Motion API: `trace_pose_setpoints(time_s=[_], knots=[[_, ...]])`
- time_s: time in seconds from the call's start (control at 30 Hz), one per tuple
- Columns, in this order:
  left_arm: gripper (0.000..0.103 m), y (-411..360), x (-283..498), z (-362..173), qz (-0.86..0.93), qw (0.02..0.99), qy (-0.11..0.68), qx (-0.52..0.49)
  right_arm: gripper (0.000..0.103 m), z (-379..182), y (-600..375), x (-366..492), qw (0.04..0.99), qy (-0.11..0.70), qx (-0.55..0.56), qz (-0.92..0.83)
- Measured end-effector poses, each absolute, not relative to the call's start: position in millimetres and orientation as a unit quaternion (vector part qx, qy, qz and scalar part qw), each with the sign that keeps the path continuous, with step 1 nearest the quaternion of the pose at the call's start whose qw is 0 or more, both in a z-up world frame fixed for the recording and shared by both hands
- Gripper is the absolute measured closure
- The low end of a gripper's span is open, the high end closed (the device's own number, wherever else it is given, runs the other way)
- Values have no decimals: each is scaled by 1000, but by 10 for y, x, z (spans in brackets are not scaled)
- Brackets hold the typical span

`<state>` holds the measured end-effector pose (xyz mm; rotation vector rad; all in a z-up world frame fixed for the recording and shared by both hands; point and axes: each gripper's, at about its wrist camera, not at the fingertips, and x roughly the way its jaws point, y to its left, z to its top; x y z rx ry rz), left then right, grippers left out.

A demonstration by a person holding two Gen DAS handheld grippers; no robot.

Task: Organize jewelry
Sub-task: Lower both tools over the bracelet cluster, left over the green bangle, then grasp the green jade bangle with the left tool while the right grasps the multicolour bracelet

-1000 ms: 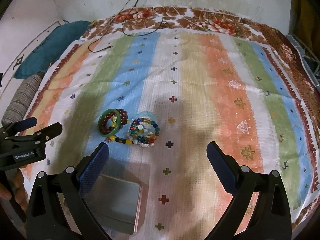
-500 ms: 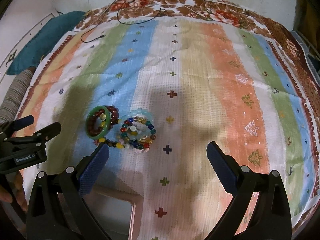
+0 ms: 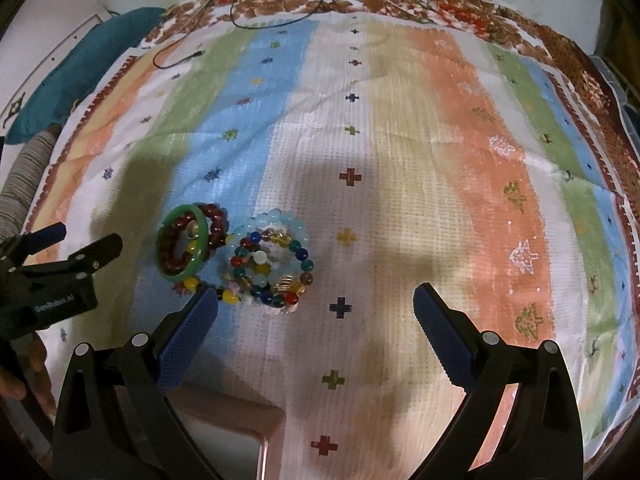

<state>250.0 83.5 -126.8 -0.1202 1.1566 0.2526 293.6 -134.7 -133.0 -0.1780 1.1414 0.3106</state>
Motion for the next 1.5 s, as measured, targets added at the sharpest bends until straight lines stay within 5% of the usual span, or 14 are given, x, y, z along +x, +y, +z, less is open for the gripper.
trace_pose_setpoints(time_s=[0.57, 0.93, 1.2, 1.37, 1.5], knots=[[6, 881, 2673, -1560, 116, 813, 567, -57, 4, -1670, -1316, 3194, 813, 561, -81, 132], [6, 903, 2747, -1735, 115, 803, 582, -51, 16, -1792, -1228, 3289, 806, 571, -80, 133], [4, 959, 2780, -1851, 118, 796, 591, -62, 29, -1836, -1249, 3315, 802, 577, -79, 134], [5, 898, 2785, -1889, 118, 796, 592, -40, 50, -1863, -1269, 3335, 796, 585, -62, 144], [16, 851, 2768, -1875, 107, 797, 593, -37, 64, -1870, -1239, 3340, 793, 586, -57, 153]])
